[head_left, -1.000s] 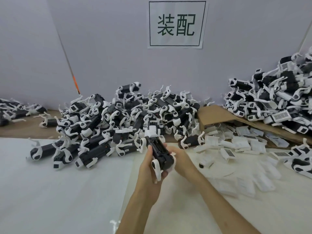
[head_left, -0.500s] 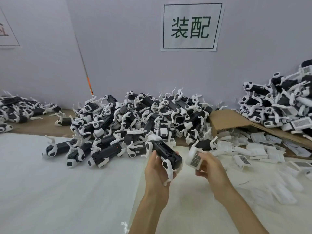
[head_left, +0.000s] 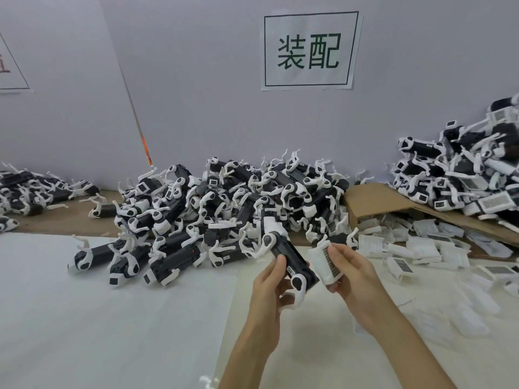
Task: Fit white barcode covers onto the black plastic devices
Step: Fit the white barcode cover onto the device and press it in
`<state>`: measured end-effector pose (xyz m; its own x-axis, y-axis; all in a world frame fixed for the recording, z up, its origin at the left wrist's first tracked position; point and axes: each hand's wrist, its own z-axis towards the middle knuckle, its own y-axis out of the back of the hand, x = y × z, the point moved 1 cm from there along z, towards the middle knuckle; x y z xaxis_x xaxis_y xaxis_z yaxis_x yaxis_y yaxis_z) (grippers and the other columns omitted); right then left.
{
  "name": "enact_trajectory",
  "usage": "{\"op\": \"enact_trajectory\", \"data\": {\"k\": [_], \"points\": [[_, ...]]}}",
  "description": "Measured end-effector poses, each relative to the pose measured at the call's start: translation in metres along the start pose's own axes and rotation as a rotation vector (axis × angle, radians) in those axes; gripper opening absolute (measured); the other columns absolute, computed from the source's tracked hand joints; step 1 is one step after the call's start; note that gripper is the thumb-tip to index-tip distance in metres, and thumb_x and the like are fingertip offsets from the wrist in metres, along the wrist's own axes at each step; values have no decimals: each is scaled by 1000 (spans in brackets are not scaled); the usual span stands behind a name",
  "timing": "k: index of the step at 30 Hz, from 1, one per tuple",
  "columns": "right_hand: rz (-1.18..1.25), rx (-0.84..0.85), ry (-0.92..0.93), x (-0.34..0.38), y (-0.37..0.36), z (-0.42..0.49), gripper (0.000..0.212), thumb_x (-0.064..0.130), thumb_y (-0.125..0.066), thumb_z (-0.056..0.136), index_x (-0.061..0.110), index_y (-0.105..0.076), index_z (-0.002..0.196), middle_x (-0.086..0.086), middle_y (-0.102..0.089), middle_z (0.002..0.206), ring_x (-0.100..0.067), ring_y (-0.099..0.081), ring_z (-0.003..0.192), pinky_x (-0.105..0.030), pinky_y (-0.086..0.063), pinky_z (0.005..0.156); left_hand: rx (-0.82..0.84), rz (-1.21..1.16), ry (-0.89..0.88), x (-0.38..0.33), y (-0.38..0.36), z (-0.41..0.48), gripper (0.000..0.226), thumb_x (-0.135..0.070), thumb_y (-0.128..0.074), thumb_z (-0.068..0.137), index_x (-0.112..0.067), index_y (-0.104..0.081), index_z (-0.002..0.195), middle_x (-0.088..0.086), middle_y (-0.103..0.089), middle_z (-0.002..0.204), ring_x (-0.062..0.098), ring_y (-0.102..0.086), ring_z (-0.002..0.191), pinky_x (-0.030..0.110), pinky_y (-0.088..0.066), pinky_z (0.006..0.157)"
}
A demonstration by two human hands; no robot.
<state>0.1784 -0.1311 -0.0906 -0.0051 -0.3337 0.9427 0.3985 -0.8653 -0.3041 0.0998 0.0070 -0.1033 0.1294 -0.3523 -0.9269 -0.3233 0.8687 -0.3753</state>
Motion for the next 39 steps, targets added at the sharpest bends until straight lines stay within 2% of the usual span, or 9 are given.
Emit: {"op": "enact_trajectory", "data": {"k": [2,5,9,12,17,24,27,31,39], "points": [[63,9,-15,0,2,1,33,29,-65,82,4,-69,103,-6,-67,74,-11,-55,57,-20,-41,44,56,49,-21,1,-1,0,70,-61,-70,77,-3,-67,117,11,-64,95,24,-53,85,26,-39,67],[56,22,-19,-1,2,1,37,32,-66,80,4,-71,104,-6,-68,77,-11,-59,58,-21,-44,46,131,102,-40,6,-3,1,48,-56,-67,81,-16,-75,107,-2,-64,77,10,-53,64,16,-38,53],[-73,-58,-32,-5,0,1,29,37,-64,86,15,-77,100,-9,-74,93,-21,-62,86,-32,-46,75,168,153,-62,7,-3,-1,43,-54,-62,85,-18,-76,104,0,-61,75,11,-52,64,18,-36,53],[-91,-38,-62,-8,-2,0,39,46,-62,84,17,-78,105,-10,-76,106,-21,-66,97,-34,-47,85,202,159,-64,8,-2,0,42,-52,-61,88,-18,-76,107,4,-66,80,13,-59,70,17,-43,55],[-48,-10,-90,-4,-3,0,48,51,-61,81,15,-78,107,-11,-75,111,-23,-70,101,-34,-49,86,223,146,-65,5,-2,-3,41,-51,-61,91,-16,-76,107,1,-67,79,10,-61,68,15,-45,56],[-109,-11,-68,-7,-9,-3,39,47,-61,84,19,-79,105,-11,-76,106,-25,-70,102,-37,-52,90,222,202,-66,6,-5,-4,40,-56,-60,88,-23,-77,106,-1,-67,79,12,-58,72,18,-42,56],[-111,6,-82,-6,-11,-4,47,51,-60,83,18,-76,113,-10,-76,109,-24,-70,104,-34,-54,82,227,203,-67,6,-5,-3,40,-57,-59,88,-25,-77,106,0,-67,80,13,-57,72,19,-41,56],[-105,115,-115,-7,-15,-5,53,56,-51,90,20,-70,124,-9,-72,120,-25,-68,113,-35,-56,86,236,196,-75,6,-5,-4,40,-58,-58,91,-26,-77,105,-3,-65,77,8,-57,66,16,-43,54],[-48,173,-136,-6,-14,-6,50,55,-50,92,22,-71,123,-11,-71,121,-23,-69,109,-27,-57,75,239,228,-96,9,-7,-5,42,-60,-52,89,-29,-75,104,0,-64,82,11,-55,71,19,-41,59]]}}
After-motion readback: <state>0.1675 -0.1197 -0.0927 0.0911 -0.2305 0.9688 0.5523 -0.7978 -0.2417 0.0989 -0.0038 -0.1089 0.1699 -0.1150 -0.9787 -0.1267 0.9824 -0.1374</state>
